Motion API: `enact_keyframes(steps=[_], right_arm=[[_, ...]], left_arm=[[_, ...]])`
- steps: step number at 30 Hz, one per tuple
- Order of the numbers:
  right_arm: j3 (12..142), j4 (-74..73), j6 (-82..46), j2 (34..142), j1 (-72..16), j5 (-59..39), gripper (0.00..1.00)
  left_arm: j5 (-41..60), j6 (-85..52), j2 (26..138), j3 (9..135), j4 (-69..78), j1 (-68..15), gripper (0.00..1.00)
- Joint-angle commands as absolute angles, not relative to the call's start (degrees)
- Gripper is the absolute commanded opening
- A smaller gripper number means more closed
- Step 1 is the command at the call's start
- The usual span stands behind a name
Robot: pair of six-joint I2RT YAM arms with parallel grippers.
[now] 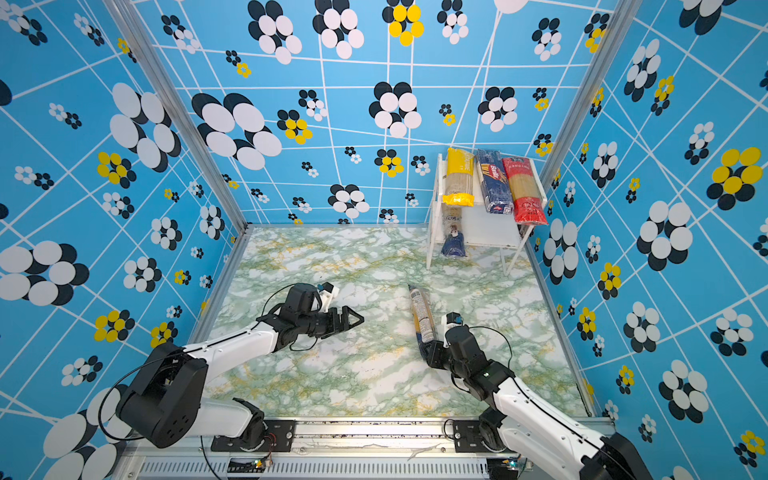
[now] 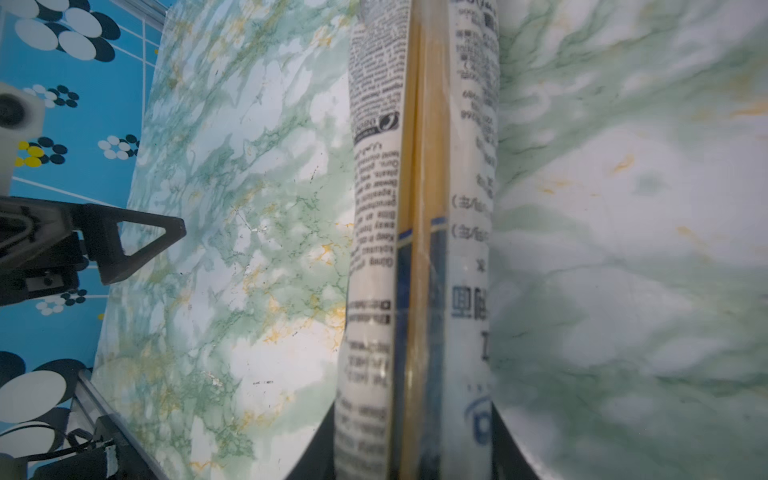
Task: Place and organize the pasta boxes and bags onto the shelf
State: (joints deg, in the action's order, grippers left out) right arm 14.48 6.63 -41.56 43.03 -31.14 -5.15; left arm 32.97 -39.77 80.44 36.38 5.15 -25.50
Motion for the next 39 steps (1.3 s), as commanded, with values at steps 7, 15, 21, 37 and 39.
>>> enact_keyframes(steps=[7, 15, 21, 37, 39], right_arm=[[17.6, 16.9, -42.5, 26.2, -24.7, -8.6, 0.0], [23.5, 29.4, -41.5, 22.4, -24.7, 3.1, 0.0], [23.8, 29.0, -41.9, 18.1, -24.7, 7.5, 0.0], [31.8, 29.8, -35.2, 18.7, -24.6, 13.6, 0.0], [33.4, 29.9, -33.1, 19.6, -24.6, 15.2, 0.0]], left_arm=[[33.5, -38.8, 80.4, 36.0, 5.0, -25.0, 0.99], [33.6, -38.9, 80.9, 35.9, 5.4, -24.9, 0.99], [33.6, -38.8, 81.2, 36.2, 5.4, -24.9, 0.99], [34.0, -38.6, 81.5, 36.4, 5.0, -24.8, 0.99], [34.2, -38.6, 81.8, 36.5, 5.4, -24.8, 0.99]])
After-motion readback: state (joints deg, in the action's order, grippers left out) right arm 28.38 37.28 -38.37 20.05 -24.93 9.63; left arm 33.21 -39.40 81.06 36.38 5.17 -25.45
